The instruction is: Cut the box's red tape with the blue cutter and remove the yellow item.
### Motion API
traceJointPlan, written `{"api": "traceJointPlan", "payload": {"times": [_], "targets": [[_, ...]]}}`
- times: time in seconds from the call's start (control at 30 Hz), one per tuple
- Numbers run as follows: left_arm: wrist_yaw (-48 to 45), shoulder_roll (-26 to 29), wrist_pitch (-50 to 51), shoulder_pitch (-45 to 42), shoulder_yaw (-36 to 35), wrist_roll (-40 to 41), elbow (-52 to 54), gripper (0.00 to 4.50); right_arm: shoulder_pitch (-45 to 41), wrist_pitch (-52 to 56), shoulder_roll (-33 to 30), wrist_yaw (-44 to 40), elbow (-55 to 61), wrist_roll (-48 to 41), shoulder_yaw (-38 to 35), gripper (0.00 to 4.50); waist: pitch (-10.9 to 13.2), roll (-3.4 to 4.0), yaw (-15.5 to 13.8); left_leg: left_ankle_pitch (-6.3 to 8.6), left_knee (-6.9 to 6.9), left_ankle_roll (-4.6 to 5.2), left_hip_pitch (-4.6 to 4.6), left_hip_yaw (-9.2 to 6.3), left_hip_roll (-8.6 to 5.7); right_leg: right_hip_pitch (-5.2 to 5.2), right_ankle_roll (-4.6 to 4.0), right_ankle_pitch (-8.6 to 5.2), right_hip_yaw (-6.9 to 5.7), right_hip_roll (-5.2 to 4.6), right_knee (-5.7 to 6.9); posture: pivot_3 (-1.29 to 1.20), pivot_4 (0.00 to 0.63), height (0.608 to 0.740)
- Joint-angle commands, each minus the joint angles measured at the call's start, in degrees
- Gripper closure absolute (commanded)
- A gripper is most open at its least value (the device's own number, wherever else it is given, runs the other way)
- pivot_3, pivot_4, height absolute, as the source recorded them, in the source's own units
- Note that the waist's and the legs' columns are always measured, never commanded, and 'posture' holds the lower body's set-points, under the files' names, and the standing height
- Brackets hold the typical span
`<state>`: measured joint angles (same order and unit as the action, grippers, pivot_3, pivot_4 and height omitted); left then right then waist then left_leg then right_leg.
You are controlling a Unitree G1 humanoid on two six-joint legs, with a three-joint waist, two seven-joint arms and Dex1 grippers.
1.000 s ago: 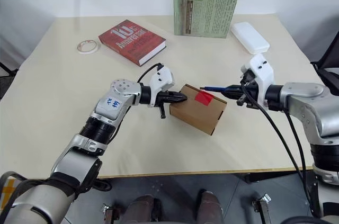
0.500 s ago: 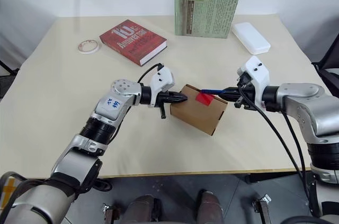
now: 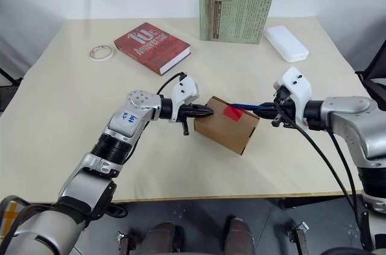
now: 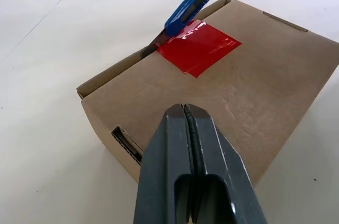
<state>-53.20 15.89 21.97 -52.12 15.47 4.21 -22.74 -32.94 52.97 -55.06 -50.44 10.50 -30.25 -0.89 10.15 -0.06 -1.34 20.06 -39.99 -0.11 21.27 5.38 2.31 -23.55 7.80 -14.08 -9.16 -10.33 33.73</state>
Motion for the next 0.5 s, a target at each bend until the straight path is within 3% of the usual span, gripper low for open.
{"api": "traceJointPlan", "payload": {"times": [0.03, 0.5], "targets": [[0.3, 0.7, 1.5, 1.9, 0.9, -1.4, -1.5, 4.47, 0.9, 2.6, -1.8, 0.6, 1.6, 0.6, -0.8, 4.33, 0.0, 0.00, 0.0, 0.00, 0.00, 0.00, 0.00, 0.00, 0.00, 0.00, 0.00, 0.00, 0.00, 0.00, 0.00, 0.00, 0.150, 0.740], [0.2, 0.5, 1.3, 1.6, 0.6, -1.4, -2.0, 4.47, 1.5, 6.5, -7.5, 0.4, 3.4, 1.2, -0.7, 4.33, 0.0, 0.00, 0.0, 0.01, -0.02, 0.02, 0.01, -0.01, 0.00, 0.00, 0.00, 0.00, 0.00, -0.01, -0.02, 0.00, 0.150, 0.740]]}}
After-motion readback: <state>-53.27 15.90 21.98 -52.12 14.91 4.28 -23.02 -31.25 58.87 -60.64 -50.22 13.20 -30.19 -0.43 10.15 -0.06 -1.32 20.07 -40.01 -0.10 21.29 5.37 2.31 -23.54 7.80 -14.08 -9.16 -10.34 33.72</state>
